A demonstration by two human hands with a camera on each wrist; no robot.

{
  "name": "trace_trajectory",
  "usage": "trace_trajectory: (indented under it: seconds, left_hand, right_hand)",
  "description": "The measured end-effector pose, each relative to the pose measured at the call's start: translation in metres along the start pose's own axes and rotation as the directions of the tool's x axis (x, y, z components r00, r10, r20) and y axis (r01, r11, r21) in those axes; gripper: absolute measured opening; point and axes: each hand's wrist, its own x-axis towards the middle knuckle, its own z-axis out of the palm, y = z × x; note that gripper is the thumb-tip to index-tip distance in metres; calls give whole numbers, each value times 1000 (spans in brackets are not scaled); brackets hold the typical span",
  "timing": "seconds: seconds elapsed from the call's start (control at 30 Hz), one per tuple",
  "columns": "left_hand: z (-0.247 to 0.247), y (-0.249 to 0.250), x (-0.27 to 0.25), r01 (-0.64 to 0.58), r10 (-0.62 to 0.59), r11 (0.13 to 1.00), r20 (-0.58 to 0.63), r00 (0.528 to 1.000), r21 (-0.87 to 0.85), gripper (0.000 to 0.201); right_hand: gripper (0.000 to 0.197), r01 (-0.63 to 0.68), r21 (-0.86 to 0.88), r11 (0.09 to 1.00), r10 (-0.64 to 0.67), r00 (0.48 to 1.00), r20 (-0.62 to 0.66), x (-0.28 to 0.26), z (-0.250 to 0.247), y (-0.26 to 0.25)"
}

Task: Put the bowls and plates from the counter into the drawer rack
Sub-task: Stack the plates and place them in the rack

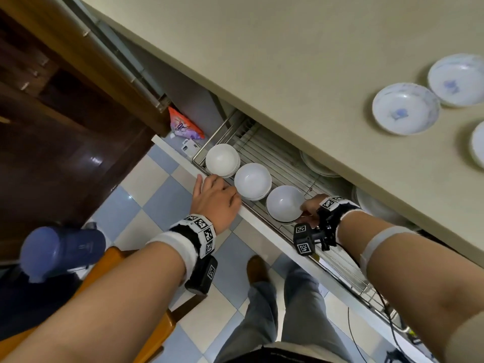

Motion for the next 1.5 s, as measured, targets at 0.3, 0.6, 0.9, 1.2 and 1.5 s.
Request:
trace_trajectory:
  seconds: [0.3, 0.6, 0.9, 1.2, 1.5]
  left_hand:
    - [-71, 64, 24, -97, 103, 991, 67, 992, -93, 26]
    - [-143, 184, 72, -436, 422, 887, -117, 899, -151, 68]
    - [-129, 273, 127, -360, 377, 913, 62, 924, -190, 129]
    - [-130, 291, 134, -411, 421, 894, 19, 907, -176, 112]
    - [-164, 336, 172, -553, 542, 770, -131, 830, -317, 116]
  right_hand:
    - [9, 200, 368, 908, -292, 933, 213, -128, -17, -32]
    - [18, 424, -324, 846, -528, 574, -626, -242, -125, -12]
    - [88, -55, -616, 786, -477, 580, -660, -209, -224, 28]
    - [101, -23, -621, 783, -473, 627, -619, -179, -237, 12]
    - [106, 56, -240, 969, -244, 380, -893, -194, -293, 1]
